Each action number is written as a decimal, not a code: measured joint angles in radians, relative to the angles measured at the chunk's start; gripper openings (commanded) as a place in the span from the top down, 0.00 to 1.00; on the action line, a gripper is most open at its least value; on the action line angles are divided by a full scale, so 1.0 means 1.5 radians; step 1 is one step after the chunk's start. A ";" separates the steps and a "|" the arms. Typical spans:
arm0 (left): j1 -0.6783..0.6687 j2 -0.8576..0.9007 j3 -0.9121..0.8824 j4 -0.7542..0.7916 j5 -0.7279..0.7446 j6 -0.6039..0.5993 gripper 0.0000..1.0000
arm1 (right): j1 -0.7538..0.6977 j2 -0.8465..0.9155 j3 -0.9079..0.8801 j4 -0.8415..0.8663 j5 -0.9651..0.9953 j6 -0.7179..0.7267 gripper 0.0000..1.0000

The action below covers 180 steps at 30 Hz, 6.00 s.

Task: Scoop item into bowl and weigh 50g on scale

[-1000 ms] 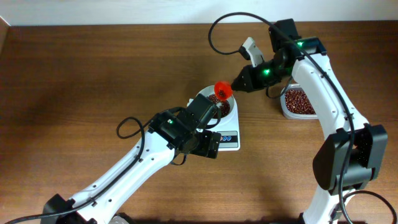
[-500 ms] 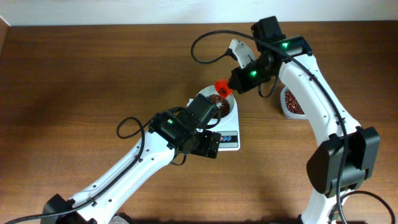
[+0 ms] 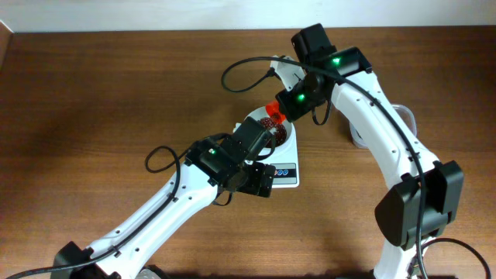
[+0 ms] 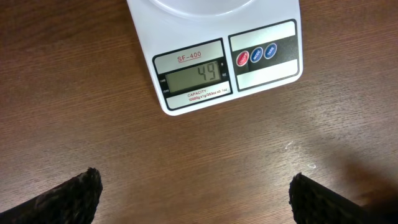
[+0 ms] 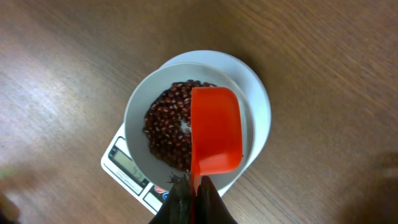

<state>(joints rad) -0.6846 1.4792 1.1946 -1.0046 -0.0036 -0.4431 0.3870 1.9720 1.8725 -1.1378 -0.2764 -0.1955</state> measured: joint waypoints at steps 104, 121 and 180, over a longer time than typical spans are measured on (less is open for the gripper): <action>0.000 0.000 0.000 0.000 0.000 0.000 0.01 | -0.308 0.064 -0.038 -0.089 0.227 0.113 0.74; 0.000 0.000 0.000 0.000 0.000 0.000 0.01 | -0.317 0.065 -0.041 0.071 0.232 0.113 0.11; 0.000 0.000 0.000 0.000 0.000 0.000 0.01 | -0.450 0.066 -0.042 0.184 0.234 0.113 0.01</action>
<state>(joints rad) -0.6846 1.4792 1.1946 -1.0046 -0.0036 -0.4431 -0.2886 2.0716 1.8095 -0.8619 0.0750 -0.0257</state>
